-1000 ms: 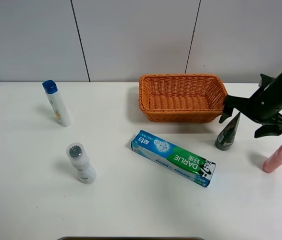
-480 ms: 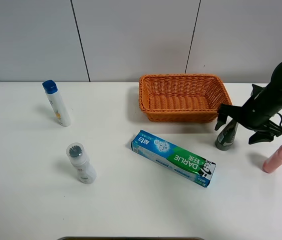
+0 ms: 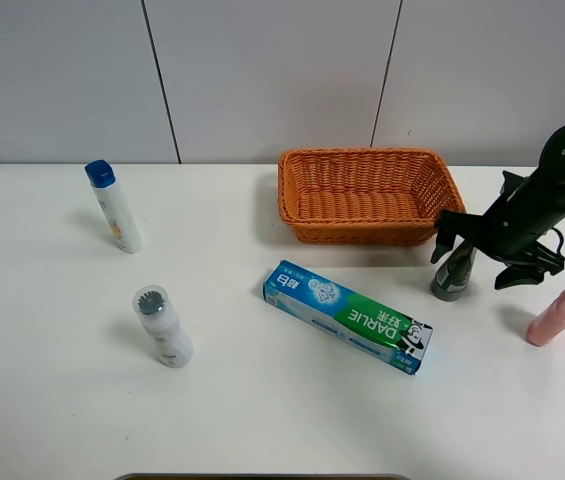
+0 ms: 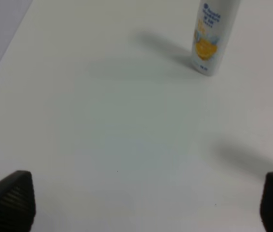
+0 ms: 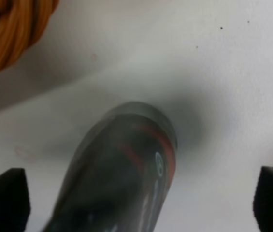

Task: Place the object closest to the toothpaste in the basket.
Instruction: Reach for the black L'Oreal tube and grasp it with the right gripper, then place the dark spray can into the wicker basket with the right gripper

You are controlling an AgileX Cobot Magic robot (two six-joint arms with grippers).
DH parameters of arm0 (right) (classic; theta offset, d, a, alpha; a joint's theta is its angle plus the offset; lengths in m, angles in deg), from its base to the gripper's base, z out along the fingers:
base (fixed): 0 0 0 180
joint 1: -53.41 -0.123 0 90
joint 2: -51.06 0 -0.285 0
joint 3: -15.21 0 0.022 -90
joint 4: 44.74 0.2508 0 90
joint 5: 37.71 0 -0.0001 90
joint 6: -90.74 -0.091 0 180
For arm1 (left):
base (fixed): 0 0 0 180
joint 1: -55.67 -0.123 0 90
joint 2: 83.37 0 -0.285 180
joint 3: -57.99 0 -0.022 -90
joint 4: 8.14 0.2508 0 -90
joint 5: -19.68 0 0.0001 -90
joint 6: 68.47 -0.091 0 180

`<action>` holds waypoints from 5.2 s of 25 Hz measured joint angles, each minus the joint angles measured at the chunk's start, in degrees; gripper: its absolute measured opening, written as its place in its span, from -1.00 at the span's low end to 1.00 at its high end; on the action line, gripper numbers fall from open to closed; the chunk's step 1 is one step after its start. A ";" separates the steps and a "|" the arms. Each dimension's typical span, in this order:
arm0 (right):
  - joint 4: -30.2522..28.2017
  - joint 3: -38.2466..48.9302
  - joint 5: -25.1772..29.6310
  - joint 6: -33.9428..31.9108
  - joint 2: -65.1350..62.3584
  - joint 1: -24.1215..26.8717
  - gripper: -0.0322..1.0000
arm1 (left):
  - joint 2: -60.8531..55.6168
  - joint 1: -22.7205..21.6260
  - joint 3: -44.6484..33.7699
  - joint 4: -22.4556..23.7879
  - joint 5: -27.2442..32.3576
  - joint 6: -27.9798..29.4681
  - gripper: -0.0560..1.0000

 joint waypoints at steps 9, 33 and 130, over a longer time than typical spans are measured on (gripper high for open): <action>0.05 0.00 -0.12 -0.60 0.00 -0.11 -0.15 | 0.00 0.00 0.00 0.00 0.00 0.00 0.88; -0.07 -0.05 0.18 -0.43 -0.26 -0.33 -0.26 | 0.00 0.00 0.00 0.00 0.00 0.00 0.88; -7.42 -31.14 -0.96 10.47 16.81 -12.57 -0.09 | 0.00 0.00 0.00 0.00 0.00 0.00 0.88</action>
